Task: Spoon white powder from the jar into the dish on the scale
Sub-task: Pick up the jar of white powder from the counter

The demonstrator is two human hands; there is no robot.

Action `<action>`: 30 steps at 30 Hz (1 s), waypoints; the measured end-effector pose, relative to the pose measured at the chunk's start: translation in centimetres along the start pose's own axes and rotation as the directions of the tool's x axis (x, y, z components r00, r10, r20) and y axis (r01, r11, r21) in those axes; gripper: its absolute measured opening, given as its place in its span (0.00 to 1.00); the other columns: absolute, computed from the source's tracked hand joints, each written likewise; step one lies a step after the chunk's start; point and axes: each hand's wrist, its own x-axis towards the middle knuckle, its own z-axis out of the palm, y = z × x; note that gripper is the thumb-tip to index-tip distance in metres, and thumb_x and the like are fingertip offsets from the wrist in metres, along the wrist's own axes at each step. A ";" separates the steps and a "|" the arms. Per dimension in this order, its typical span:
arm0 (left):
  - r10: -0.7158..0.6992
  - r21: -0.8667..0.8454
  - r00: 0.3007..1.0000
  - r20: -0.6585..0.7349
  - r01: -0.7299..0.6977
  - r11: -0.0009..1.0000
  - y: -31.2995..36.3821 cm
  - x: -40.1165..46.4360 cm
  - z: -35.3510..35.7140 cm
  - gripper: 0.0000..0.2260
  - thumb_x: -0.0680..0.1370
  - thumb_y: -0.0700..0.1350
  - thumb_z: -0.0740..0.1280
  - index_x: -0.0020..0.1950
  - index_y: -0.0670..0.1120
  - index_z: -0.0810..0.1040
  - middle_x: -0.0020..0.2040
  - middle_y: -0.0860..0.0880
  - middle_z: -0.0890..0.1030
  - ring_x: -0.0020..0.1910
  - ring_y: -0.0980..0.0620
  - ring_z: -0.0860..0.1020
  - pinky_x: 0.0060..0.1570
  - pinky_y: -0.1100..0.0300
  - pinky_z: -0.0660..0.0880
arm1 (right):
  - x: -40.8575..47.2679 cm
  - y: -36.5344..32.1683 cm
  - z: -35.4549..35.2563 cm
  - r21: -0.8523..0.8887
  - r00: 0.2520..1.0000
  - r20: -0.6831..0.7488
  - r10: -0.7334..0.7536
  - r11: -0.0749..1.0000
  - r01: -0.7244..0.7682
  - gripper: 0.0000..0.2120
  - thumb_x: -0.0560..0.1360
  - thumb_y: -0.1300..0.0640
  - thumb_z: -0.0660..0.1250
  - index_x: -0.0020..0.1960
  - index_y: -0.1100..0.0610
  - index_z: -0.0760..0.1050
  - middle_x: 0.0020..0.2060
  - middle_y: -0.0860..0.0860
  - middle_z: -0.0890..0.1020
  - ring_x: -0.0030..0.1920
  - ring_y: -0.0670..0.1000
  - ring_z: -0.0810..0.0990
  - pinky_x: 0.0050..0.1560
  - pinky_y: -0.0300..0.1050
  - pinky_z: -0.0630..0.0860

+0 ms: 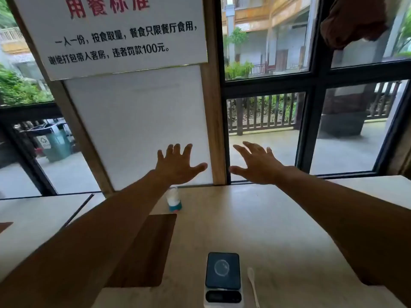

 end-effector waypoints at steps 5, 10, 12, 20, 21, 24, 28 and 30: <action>-0.036 0.025 0.991 0.127 0.033 0.999 0.5 -4.0 5.9 0.44 0.71 0.77 0.49 0.79 0.53 0.46 0.80 0.42 0.49 0.78 0.41 0.46 0.72 0.35 0.43 | -3.2 0.3 5.8 0.041 0.994 0.110 -0.015 0.999 0.011 0.40 0.73 0.30 0.56 0.78 0.46 0.48 0.79 0.56 0.51 0.77 0.59 0.49 0.72 0.69 0.46; -0.055 0.032 0.974 0.220 0.050 0.998 0.8 -6.7 9.7 0.46 0.69 0.78 0.47 0.79 0.52 0.45 0.80 0.43 0.48 0.78 0.41 0.46 0.72 0.35 0.44 | -5.6 0.4 9.7 0.058 0.983 0.181 -0.011 0.998 0.000 0.41 0.73 0.29 0.56 0.78 0.49 0.50 0.79 0.55 0.51 0.77 0.59 0.49 0.72 0.68 0.48; -0.065 0.043 0.968 0.244 0.056 0.998 1.2 -8.2 11.4 0.46 0.69 0.78 0.47 0.79 0.52 0.46 0.80 0.42 0.50 0.78 0.40 0.48 0.72 0.35 0.45 | -6.8 0.4 11.5 0.071 0.978 0.207 -0.015 0.998 0.000 0.41 0.73 0.29 0.55 0.78 0.49 0.50 0.79 0.55 0.51 0.77 0.59 0.49 0.72 0.68 0.48; -0.105 0.064 0.944 0.314 0.089 0.994 1.1 -10.7 15.5 0.45 0.70 0.78 0.44 0.79 0.51 0.47 0.79 0.41 0.54 0.76 0.39 0.55 0.71 0.36 0.54 | -8.6 0.2 16.2 0.130 0.957 0.288 -0.019 0.991 -0.019 0.40 0.73 0.30 0.55 0.78 0.47 0.50 0.79 0.55 0.52 0.77 0.59 0.51 0.72 0.67 0.47; -0.109 0.051 0.938 0.328 0.098 0.994 0.8 -10.6 16.1 0.45 0.71 0.77 0.44 0.79 0.51 0.46 0.79 0.42 0.53 0.77 0.39 0.53 0.72 0.36 0.52 | -8.4 0.1 16.9 0.134 0.956 0.294 -0.018 0.991 -0.023 0.40 0.73 0.29 0.56 0.78 0.47 0.50 0.79 0.54 0.52 0.77 0.59 0.51 0.71 0.67 0.47; -0.123 0.028 0.921 0.369 0.121 0.992 0.0 -10.3 17.5 0.44 0.72 0.76 0.46 0.79 0.51 0.45 0.80 0.42 0.49 0.78 0.40 0.50 0.72 0.36 0.49 | -7.8 -0.3 18.6 0.140 0.946 0.325 -0.011 0.990 -0.036 0.40 0.72 0.29 0.56 0.77 0.47 0.50 0.79 0.54 0.53 0.77 0.59 0.52 0.71 0.67 0.49; -0.122 -0.011 0.915 0.384 0.137 0.991 -1.4 -9.2 19.4 0.44 0.71 0.76 0.47 0.79 0.50 0.46 0.80 0.42 0.51 0.77 0.40 0.51 0.72 0.35 0.50 | -6.6 -0.9 20.8 0.135 0.934 0.357 0.010 0.989 -0.062 0.41 0.72 0.30 0.57 0.77 0.47 0.50 0.79 0.55 0.53 0.76 0.60 0.54 0.71 0.67 0.52; -0.122 -0.050 0.921 0.371 0.151 0.987 -3.0 -8.0 20.4 0.45 0.71 0.77 0.47 0.79 0.50 0.48 0.79 0.42 0.55 0.77 0.40 0.55 0.71 0.35 0.53 | -5.3 -1.8 22.0 0.137 0.929 0.369 0.022 0.988 -0.078 0.41 0.71 0.30 0.58 0.77 0.47 0.50 0.78 0.54 0.54 0.76 0.60 0.55 0.71 0.67 0.53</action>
